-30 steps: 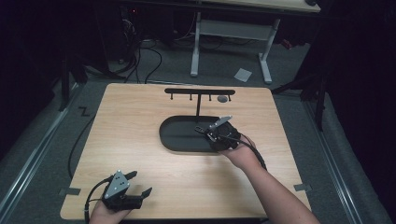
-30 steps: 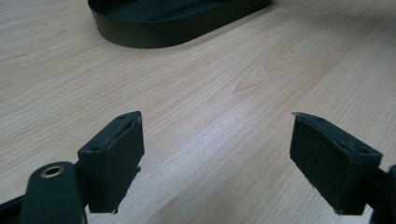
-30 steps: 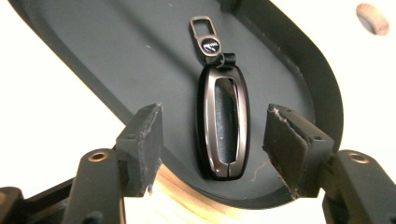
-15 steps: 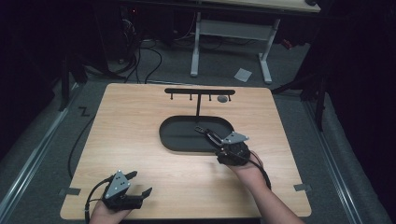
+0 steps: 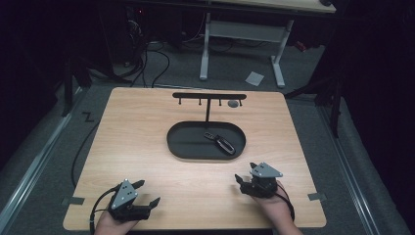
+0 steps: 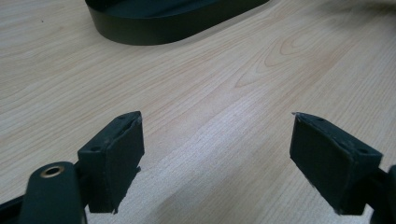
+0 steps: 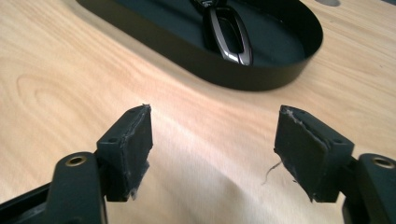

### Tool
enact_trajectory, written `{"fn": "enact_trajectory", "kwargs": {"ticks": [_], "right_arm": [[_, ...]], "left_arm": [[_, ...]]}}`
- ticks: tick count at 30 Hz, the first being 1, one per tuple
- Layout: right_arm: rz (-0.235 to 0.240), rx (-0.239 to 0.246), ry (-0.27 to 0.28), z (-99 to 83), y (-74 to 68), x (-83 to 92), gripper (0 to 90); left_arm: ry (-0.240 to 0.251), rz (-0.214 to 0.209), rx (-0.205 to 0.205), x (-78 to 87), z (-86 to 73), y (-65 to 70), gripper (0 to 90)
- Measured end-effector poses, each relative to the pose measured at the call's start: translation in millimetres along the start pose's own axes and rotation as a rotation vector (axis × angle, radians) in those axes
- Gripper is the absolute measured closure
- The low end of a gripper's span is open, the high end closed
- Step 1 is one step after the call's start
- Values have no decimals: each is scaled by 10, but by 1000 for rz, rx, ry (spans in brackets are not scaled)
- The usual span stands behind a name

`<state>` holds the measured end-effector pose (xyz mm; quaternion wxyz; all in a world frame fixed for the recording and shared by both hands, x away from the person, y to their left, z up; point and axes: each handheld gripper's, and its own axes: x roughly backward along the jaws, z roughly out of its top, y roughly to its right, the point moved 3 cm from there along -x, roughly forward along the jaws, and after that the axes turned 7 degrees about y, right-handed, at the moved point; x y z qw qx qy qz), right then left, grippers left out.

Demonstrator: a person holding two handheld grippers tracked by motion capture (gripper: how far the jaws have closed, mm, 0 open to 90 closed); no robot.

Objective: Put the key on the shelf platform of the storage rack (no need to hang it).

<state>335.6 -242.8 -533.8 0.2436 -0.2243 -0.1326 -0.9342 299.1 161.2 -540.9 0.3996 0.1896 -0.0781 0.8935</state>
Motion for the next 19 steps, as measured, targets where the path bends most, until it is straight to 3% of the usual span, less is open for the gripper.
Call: {"fn": "enact_trajectory", "kwargs": {"ticks": [3, 6, 12, 19], "right_arm": [[31, -52, 37, -64, -19, 47, 260], [8, -14, 78, -32, -32, 5, 249], [7, -2, 65, -41, -43, -29, 243], [-2, -29, 68, -44, -4, -14, 234]], "left_arm": [[3, -2, 1, -9, 5, 15, 182], [5, -4, -5, -17, 9, 29, 182], [3, 5, -1, -12, -1, 21, 182], [12, 8, -1, 16, 7, 14, 182]]}}
